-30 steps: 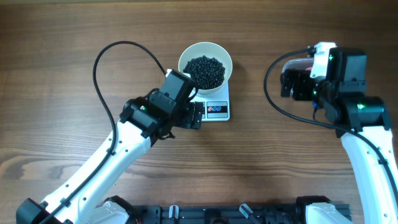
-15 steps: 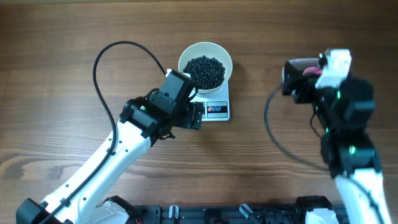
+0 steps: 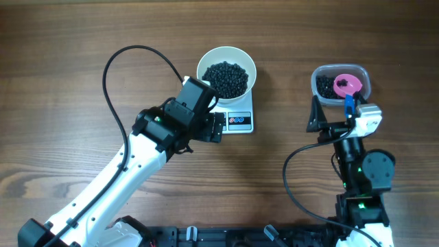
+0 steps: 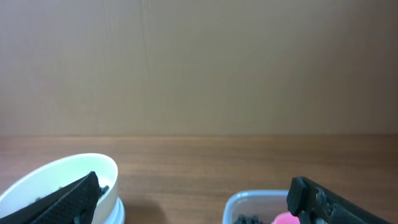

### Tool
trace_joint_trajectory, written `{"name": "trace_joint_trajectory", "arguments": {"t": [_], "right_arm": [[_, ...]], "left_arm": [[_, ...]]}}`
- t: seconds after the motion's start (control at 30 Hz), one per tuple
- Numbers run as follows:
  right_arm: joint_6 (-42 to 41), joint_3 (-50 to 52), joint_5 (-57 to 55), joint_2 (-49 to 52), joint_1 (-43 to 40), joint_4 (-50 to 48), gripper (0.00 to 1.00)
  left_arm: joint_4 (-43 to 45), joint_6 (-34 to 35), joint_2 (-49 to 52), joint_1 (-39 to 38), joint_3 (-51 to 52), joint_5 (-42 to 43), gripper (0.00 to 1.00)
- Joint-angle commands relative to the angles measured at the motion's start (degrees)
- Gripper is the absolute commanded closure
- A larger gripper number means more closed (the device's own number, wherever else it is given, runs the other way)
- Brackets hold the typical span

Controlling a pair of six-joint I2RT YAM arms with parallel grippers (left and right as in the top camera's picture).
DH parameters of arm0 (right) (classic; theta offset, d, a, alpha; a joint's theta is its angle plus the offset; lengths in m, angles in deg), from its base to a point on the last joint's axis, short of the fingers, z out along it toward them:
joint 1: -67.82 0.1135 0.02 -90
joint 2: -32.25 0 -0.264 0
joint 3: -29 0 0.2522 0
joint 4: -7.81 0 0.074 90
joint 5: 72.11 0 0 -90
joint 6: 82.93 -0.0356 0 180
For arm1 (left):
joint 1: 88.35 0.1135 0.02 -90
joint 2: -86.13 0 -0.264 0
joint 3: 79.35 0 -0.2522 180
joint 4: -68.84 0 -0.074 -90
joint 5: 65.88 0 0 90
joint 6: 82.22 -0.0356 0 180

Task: Scoop item into bowl and weigh 150g on scale

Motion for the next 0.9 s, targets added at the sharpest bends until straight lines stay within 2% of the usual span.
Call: {"name": "trace_joint_trajectory", "arguments": {"t": [0.0, 0.1, 0.2, 0.33, 0.47, 0.87], "right_arm": [[5.2, 1.7, 0.7, -3.8, 0.7, 0.2, 0.0], [10.4, 2.6, 0.7, -8.5, 1.1, 2.8, 0.0], [10.5, 4.0, 0.7, -13.5, 1.1, 5.2, 0.0], [11.2, 4.9, 0.7, -15.9, 1.1, 6.6, 0.0], [16.5, 5.5, 0.6, -17.6, 1.1, 7.1, 0.0], [16.4, 5.7, -0.7, -25.8, 0.9, 16.8, 0.0]], "left_arm": [[0.1, -0.5, 0.3, 0.5, 0.3, 0.3, 0.0], [0.1, -0.5, 0.3, 0.5, 0.3, 0.3, 0.0], [0.1, -0.5, 0.3, 0.5, 0.3, 0.3, 0.0], [0.1, -0.5, 0.3, 0.5, 0.3, 0.3, 0.0], [0.1, -0.5, 0.3, 0.5, 0.3, 0.3, 0.0], [0.1, -0.5, 0.3, 0.5, 0.3, 0.3, 0.0]]}}
